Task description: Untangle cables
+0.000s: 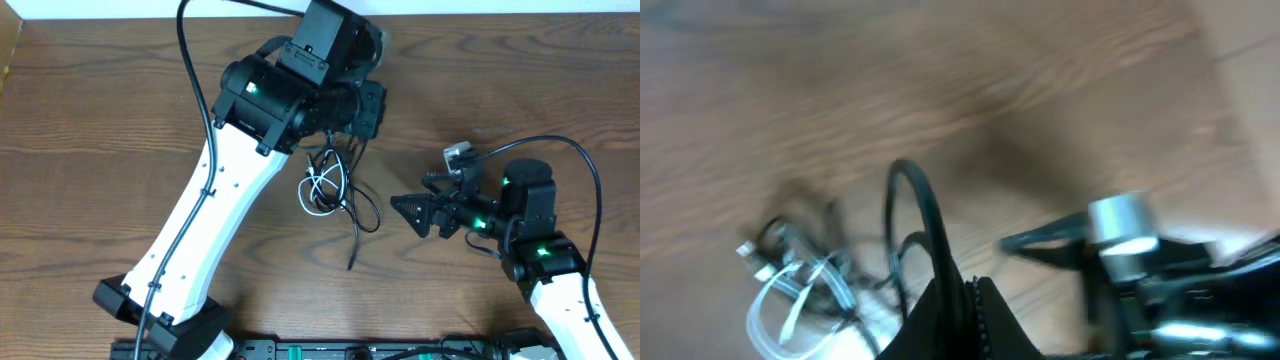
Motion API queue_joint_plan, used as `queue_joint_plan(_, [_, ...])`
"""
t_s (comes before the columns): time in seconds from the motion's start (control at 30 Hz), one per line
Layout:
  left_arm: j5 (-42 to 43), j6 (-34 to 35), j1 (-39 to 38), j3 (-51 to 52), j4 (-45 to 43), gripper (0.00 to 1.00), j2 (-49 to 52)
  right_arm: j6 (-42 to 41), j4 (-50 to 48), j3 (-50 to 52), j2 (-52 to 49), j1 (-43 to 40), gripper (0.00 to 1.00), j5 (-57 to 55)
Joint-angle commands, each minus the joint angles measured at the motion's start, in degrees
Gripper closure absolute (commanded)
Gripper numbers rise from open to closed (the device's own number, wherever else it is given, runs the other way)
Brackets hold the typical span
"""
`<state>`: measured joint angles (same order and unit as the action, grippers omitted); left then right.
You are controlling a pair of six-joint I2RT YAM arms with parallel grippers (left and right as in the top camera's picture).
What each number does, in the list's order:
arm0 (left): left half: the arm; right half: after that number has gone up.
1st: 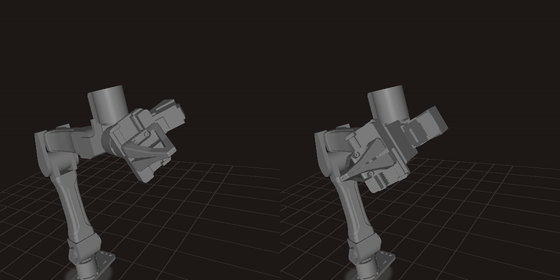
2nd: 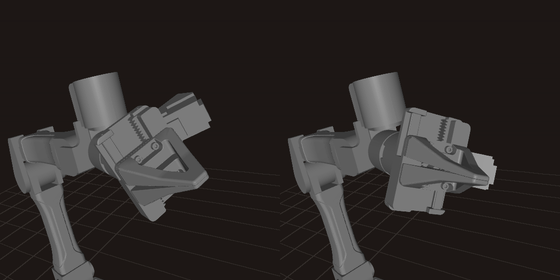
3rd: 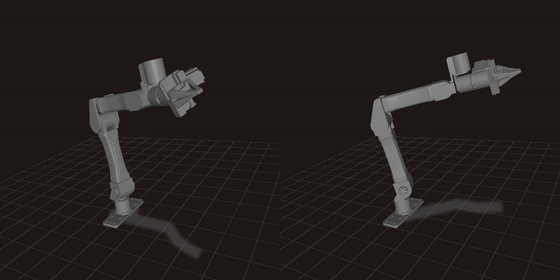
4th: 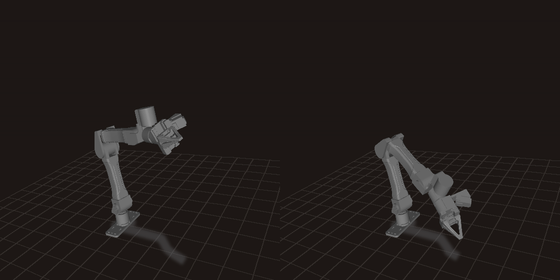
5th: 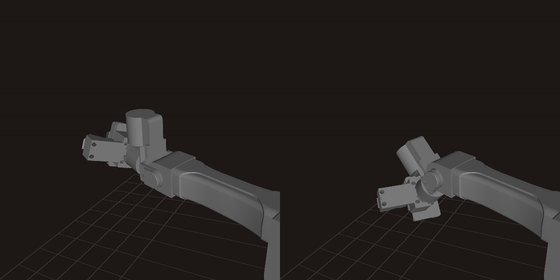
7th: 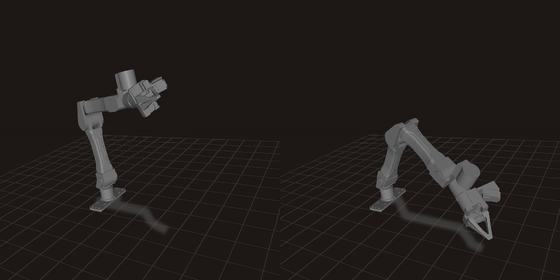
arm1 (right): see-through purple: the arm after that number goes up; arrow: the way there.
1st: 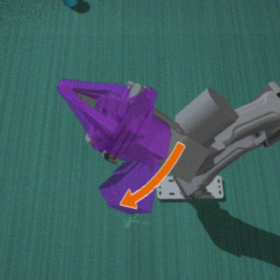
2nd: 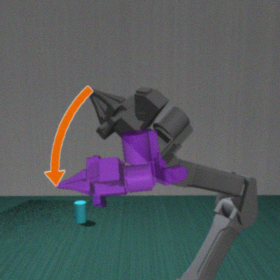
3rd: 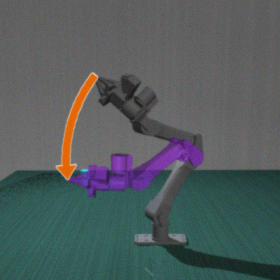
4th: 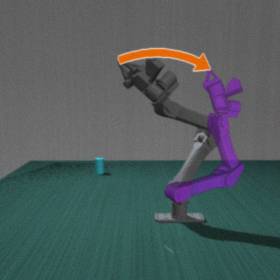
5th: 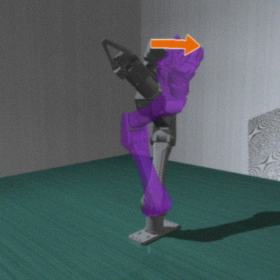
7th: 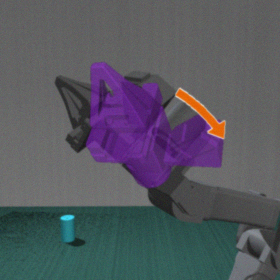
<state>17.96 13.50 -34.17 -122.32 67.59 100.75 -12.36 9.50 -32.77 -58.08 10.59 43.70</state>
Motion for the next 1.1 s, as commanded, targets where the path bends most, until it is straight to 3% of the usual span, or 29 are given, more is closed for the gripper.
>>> queue_joint_plan(0.0, [7.6, -0.5, 0.1, -1.6, -3.1, 0.93, -1.6, 1.3, -0.9, -0.1, -0.4, 2.1, 0.04, -0.9])
queue_joint_plan(0.43, [9.0, -0.1, 0.1, -1.6, -12.2, 0.92, -6.0, -2.0, -10.7, -0.1, -0.5, 4.5, 0.09, 2.9])
queue_joint_plan(0.6, [8.9, -0.1, 0.1, -1.6, -10.8, 0.93, -6.5, -6.4, -10.4, -0.1, -0.5, 4.5, 0.11, -9.2])
queue_joint_plan(0.87, [-7.8, 2.1, 0.1, -1.6, -3.4, 0.93, -6.4, -15.7, -1.4, -0.1, -0.9, 4.5, 0.03, -33.7])
queue_joint_plan(1.07, [-12.1, 7.5, 0.1, -1.6, 0.1, 0.93, -6.4, -15.7, -0.3, -0.1, -4.1, 4.5, 0.01, -25.3])
